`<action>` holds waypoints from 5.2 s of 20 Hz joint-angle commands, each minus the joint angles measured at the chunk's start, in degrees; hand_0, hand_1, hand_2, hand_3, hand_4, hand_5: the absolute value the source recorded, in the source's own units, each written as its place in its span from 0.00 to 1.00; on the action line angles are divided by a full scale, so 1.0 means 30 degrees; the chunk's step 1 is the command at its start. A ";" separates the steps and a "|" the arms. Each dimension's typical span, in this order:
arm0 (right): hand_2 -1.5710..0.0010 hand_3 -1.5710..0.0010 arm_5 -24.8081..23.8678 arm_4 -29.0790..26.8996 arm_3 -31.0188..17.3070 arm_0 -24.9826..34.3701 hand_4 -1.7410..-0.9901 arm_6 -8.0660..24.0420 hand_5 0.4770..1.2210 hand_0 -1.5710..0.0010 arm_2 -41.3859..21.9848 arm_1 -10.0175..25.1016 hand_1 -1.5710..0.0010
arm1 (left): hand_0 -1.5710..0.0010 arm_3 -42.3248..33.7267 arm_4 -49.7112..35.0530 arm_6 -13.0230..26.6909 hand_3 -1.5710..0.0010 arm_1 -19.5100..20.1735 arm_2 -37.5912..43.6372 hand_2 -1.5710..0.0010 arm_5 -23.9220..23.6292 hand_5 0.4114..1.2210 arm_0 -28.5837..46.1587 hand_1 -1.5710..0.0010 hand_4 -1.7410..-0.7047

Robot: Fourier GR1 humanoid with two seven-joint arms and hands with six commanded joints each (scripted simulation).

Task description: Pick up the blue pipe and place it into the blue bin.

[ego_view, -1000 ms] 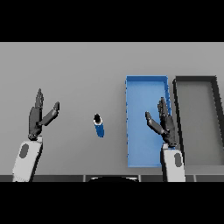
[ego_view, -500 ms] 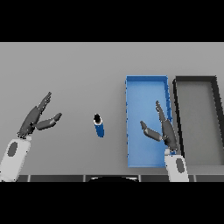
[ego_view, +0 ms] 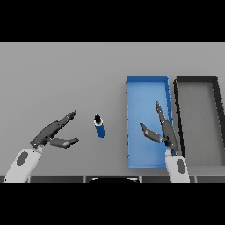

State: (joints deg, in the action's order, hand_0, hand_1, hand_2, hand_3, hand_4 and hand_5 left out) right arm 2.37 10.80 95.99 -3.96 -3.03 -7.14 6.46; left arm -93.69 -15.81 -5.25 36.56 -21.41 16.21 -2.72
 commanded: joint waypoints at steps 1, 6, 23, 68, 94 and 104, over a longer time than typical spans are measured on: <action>1.00 1.00 -0.0029 -0.0046 0.0055 0.0185 0.71 0.0242 0.18 1.00 0.0060 0.0004 1.00 | 1.00 -0.0041 0.0441 -0.0016 1.00 -0.0390 -0.0392 1.00 -0.0141 0.10 -0.0068 1.00 0.55; 1.00 1.00 -0.0130 0.0046 0.0564 -0.0287 0.69 0.0326 0.19 1.00 -0.0237 -0.0350 1.00 | 1.00 0.0308 0.2293 -0.0134 1.00 -0.2018 -0.1733 1.00 -0.0900 0.07 -0.0383 1.00 0.54; 1.00 1.00 -0.0118 -0.0169 0.1021 -0.0823 0.72 0.0333 0.17 1.00 -0.0042 -0.0280 1.00 | 1.00 0.6404 0.3213 -0.0897 1.00 -0.7725 -0.2762 0.97 -0.0995 0.18 -0.4070 1.00 0.48; 1.00 1.00 0.7332 -0.9612 0.5490 0.2831 0.57 0.4055 0.03 1.00 -0.0208 0.4419 1.00 | 0.00 0.1492 0.3141 0.0827 0.05 -0.8981 -0.3862 0.00 -0.2271 1.00 -0.4835 0.00 0.00; 0.22 0.31 1.0470 -1.0872 0.0468 1.1786 0.29 0.7079 0.34 0.22 -0.5342 0.0701 0.23 | 0.26 0.1584 0.4709 0.2753 0.32 -0.8977 -0.3686 0.33 -0.0997 1.00 -0.4706 0.28 0.10; 0.02 0.03 0.8630 -1.1214 0.0370 1.2583 0.35 0.3816 0.93 0.02 -0.6665 0.2015 0.02 | 0.09 0.1470 0.4434 0.1791 0.15 -1.0172 -0.2291 0.22 -0.0140 1.00 -0.4044 0.14 0.09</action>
State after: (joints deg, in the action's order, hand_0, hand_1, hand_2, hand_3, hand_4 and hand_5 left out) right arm 28.25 -23.12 97.14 33.82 7.72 -27.08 12.51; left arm -89.26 -2.51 0.02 6.08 -28.29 15.86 -14.82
